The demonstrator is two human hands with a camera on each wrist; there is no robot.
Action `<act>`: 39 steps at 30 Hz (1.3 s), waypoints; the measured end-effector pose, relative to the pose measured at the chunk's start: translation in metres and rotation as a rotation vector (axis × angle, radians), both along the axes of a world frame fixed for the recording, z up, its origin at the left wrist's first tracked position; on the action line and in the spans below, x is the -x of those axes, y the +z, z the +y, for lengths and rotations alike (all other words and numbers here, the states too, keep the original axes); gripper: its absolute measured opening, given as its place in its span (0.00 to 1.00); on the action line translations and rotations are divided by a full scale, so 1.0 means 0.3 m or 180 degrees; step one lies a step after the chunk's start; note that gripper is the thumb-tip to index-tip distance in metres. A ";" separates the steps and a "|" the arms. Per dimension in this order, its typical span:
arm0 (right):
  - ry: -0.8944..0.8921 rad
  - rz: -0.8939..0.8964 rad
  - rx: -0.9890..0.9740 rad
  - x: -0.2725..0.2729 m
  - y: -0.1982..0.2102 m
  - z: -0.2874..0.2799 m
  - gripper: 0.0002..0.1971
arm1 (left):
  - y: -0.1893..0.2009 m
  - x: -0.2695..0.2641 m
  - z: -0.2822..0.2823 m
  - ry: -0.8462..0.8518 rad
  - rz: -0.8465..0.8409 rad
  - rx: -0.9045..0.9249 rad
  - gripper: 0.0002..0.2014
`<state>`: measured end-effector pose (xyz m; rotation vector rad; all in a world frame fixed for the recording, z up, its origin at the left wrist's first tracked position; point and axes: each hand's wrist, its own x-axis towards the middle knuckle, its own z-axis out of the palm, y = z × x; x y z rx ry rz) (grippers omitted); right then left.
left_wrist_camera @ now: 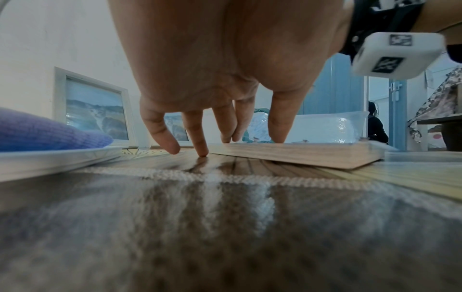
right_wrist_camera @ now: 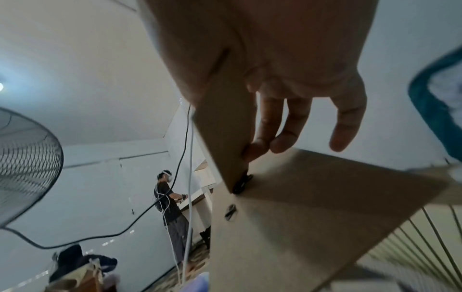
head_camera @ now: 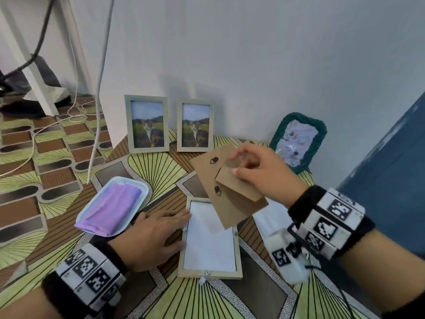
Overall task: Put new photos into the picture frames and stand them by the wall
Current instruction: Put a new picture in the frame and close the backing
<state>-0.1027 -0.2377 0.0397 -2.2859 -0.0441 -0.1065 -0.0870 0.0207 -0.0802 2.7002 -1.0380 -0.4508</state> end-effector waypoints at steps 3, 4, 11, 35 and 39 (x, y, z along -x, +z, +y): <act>-0.0173 0.0317 -0.0512 0.068 -0.079 -0.013 0.08 | 0.008 0.002 -0.003 0.0011 0.0063 -0.0031 0.35; -0.0272 0.0427 -0.0678 0.082 -0.105 -0.016 0.08 | 0.010 0.003 -0.005 0.0018 0.0070 -0.0046 0.34; -0.0408 0.1281 -0.0987 0.102 -0.212 -0.020 0.08 | 0.013 0.001 -0.008 0.0001 0.0108 -0.0154 0.34; 0.0119 0.1582 -0.1429 0.108 -0.247 0.074 0.14 | 0.007 -0.001 -0.013 0.0002 0.0110 -0.0177 0.35; 0.0631 0.1355 0.0053 0.108 -0.241 0.072 0.22 | 0.007 -0.002 -0.012 0.0007 0.0125 -0.0159 0.35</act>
